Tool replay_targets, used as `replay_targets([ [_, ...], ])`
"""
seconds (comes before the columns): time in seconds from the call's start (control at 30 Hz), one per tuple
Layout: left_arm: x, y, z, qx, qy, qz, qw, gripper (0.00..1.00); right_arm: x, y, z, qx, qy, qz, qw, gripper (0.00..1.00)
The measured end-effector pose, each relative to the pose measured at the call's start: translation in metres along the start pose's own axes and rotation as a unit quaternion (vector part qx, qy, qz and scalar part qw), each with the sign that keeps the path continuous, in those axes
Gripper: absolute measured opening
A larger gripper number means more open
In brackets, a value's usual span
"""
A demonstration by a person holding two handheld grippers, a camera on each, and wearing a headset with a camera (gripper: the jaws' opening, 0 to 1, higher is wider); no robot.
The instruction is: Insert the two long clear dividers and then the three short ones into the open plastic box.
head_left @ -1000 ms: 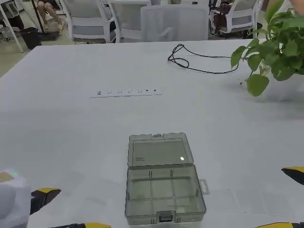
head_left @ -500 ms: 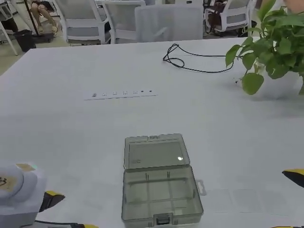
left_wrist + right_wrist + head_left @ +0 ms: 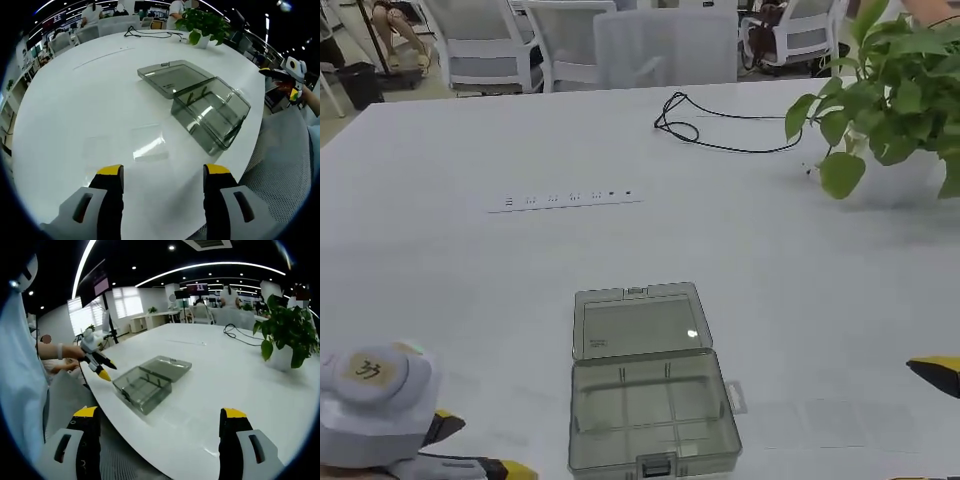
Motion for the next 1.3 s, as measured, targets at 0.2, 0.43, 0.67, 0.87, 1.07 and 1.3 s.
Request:
replay_targets([
  [0.2,-0.004,-0.009,-0.007,0.015,0.014,-0.012,0.9997,0.53,-0.002,0.000,0.000,0.000,-0.002,-0.002,1.0000,1.00],
  [0.43,-0.006,-0.012,-0.011,0.032,0.020,-0.021,0.9991,0.45,-0.001,-0.001,0.000,-0.001,-0.002,-0.001,1.0000,1.00],
  [0.67,-0.007,-0.011,-0.012,0.053,0.023,-0.024,0.9980,0.42,0.005,0.004,-0.011,0.000,0.000,-0.004,1.0000,1.00],
  [0.87,-0.010,-0.009,-0.013,0.068,0.032,-0.031,0.9967,0.37,0.009,0.012,-0.018,-0.001,-0.010,-0.008,0.9999,1.00],
  [1.07,-0.010,-0.011,-0.011,0.067,0.031,-0.046,0.9962,0.32,0.018,0.016,-0.022,-0.006,-0.018,-0.001,0.9998,0.99],
  [1.3,-0.008,-0.013,-0.013,0.080,0.015,-0.062,0.9947,0.33,0.021,0.018,-0.025,-0.016,-0.022,0.006,0.9996,0.99],
])
Point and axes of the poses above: the centre of the closed fingertips' face, and the gripper's own axes: y roughly backward along the fingers, z roughly to its right, x roughly out of its top, the point moved 2 cm from there along y, roughly backward along the fingers, and after that the axes turned 10 degrees about -z, right-handed, at the moved point
